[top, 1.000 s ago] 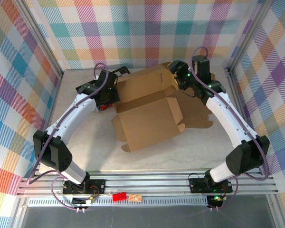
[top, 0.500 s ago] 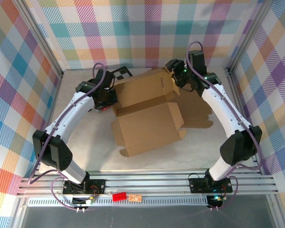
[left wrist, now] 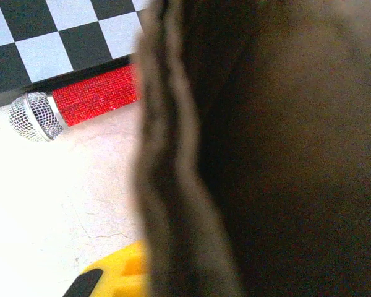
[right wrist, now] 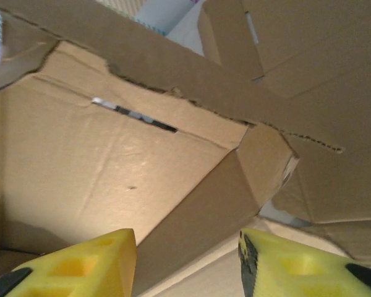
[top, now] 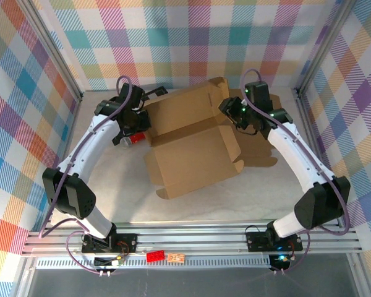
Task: Fold the paper box
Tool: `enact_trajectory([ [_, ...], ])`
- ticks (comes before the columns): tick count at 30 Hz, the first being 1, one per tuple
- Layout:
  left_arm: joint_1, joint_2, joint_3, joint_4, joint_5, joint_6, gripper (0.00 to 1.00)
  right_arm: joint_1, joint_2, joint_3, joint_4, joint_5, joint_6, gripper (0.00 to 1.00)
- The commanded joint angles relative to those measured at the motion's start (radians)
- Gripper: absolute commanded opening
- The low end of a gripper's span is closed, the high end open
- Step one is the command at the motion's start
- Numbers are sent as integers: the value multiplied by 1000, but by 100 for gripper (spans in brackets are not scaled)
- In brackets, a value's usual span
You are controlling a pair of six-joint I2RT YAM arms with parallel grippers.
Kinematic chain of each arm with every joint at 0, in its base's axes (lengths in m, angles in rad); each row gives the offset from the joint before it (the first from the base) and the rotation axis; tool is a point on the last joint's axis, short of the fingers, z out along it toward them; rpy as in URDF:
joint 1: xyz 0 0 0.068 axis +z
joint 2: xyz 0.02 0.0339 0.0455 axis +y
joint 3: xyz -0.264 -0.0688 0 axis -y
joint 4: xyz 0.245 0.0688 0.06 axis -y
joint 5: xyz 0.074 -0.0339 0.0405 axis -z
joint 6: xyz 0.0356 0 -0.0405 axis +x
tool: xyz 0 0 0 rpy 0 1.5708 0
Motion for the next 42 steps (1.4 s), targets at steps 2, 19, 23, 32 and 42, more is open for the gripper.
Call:
enact_trajectory([
  [2, 8, 7, 54, -34, 28, 21, 0, -36, 71, 49, -44, 5, -103, 53],
  [19, 8, 8, 51, -25, 56, 22, 0, -40, 142, 52, 84, -85, -5, 40],
  [23, 8, 14, 51, -17, 62, 17, 0, -33, 132, 35, 156, -157, 59, 39],
  [32, 8, 35, 67, 15, 83, 6, 0, 0, 161, 76, 127, -181, 48, 44],
  [42, 70, 72, 120, 52, 181, 61, 0, -39, 70, 220, -3, -148, -151, 59],
])
